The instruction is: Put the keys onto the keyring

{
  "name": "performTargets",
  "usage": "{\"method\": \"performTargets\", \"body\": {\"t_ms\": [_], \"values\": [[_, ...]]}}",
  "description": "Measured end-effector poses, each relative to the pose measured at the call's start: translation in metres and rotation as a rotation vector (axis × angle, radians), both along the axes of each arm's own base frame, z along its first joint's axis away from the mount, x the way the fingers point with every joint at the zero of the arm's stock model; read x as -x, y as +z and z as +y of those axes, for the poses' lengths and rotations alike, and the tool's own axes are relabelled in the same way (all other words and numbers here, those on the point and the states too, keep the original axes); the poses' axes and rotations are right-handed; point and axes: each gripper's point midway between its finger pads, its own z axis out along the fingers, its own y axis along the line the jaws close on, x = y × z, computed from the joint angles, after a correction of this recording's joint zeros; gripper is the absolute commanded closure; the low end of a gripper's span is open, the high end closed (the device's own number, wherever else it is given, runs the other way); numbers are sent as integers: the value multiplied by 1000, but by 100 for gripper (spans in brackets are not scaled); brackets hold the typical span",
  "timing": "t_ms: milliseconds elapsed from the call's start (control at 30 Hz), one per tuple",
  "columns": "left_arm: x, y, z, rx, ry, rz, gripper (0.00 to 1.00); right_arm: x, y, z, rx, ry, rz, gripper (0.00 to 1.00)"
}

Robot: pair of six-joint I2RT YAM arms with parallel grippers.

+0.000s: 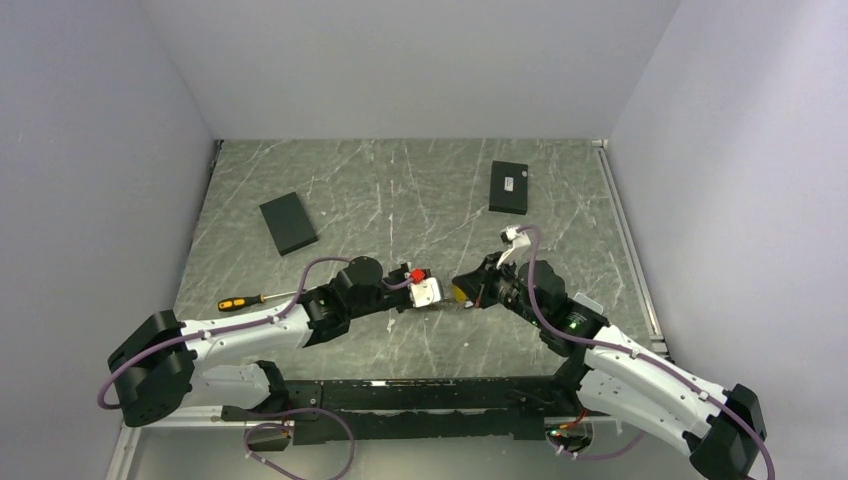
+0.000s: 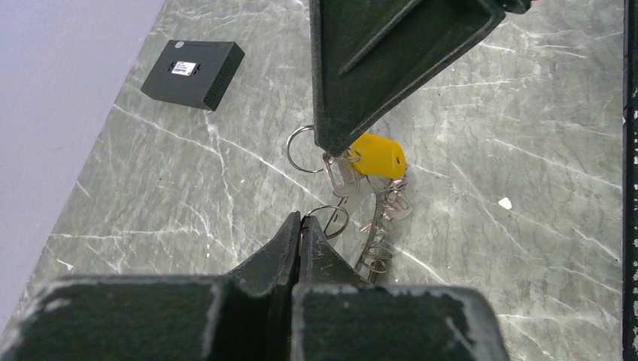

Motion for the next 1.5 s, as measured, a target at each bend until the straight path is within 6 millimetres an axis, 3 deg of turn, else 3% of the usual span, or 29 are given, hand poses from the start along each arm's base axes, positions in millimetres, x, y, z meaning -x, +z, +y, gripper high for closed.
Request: {"method": "performTargets", "body": {"t_ms": [467, 733, 1500], "values": [[-9, 0, -1, -28, 37, -72, 100, 16, 3, 8, -12, 95, 28, 100], [-7, 1, -2, -28, 35, -77, 100, 14, -12, 11, 23, 90, 84, 100], [-9, 7, -1, -13, 50, -90, 100, 17, -4, 20, 3, 129, 99, 100]]}}
